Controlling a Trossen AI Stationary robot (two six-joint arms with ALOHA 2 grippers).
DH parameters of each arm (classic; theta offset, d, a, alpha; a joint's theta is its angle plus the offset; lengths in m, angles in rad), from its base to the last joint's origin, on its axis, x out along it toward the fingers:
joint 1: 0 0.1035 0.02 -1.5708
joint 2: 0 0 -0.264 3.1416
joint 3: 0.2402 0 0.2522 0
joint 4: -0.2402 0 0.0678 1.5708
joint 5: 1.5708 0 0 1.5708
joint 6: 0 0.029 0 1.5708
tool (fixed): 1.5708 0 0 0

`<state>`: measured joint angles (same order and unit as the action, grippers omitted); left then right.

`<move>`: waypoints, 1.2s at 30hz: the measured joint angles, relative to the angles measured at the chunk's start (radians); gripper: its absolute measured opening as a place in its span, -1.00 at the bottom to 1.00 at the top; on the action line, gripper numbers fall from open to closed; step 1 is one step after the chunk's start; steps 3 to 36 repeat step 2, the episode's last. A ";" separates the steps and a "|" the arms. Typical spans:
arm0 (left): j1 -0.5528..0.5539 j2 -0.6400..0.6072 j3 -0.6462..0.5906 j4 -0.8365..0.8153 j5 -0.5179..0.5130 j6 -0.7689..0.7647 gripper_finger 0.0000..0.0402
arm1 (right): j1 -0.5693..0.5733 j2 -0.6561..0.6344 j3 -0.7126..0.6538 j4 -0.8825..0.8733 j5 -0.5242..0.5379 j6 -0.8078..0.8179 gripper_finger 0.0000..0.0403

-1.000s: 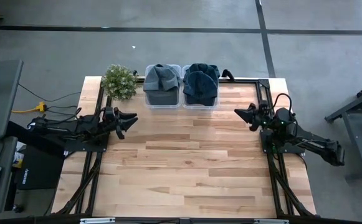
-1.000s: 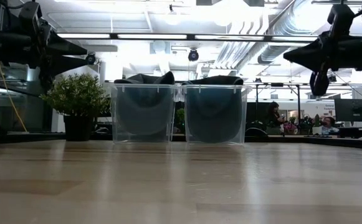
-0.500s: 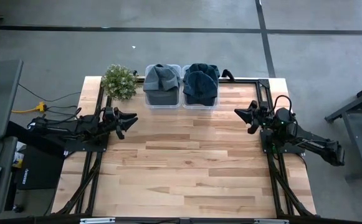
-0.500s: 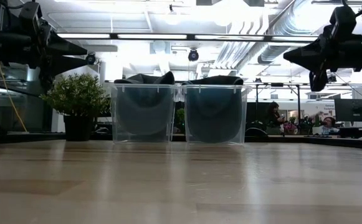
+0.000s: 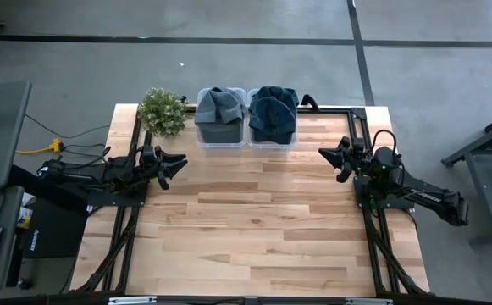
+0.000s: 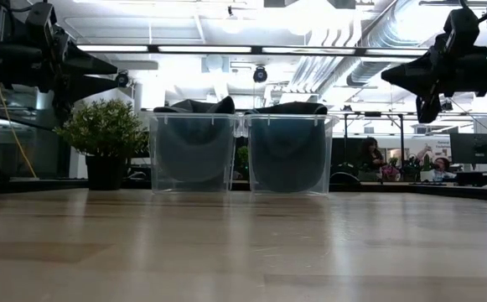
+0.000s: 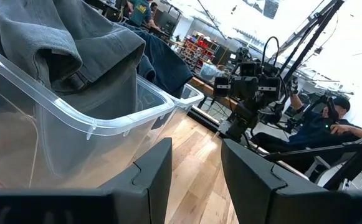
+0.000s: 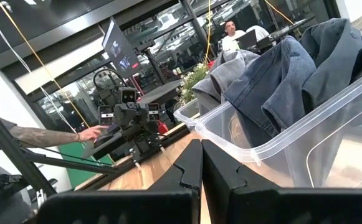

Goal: Pick & Place hat
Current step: Return to Home Position

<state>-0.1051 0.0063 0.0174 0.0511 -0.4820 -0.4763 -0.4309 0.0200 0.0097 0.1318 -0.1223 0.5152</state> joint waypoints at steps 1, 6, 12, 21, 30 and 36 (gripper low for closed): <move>0.000 0.000 0.000 0.000 0.000 0.000 -0.31 | 0.000 0.000 0.000 0.000 0.000 0.000 -1.00; 0.000 0.000 0.000 0.000 0.000 0.000 -0.31 | 0.000 0.000 0.000 0.000 0.000 0.000 -1.00; 0.000 0.000 0.000 0.000 0.000 0.000 -0.31 | 0.000 0.000 0.000 0.000 0.000 0.000 -1.00; 0.000 0.000 0.000 0.000 0.000 0.000 -0.31 | 0.000 0.000 0.000 0.000 0.000 0.000 -1.00; 0.000 0.000 0.000 0.000 0.000 0.000 -0.31 | 0.000 0.000 0.000 0.000 0.000 0.000 -1.00; 0.000 0.000 0.000 0.000 0.000 0.000 -0.31 | 0.000 0.000 0.000 0.000 0.000 0.000 -1.00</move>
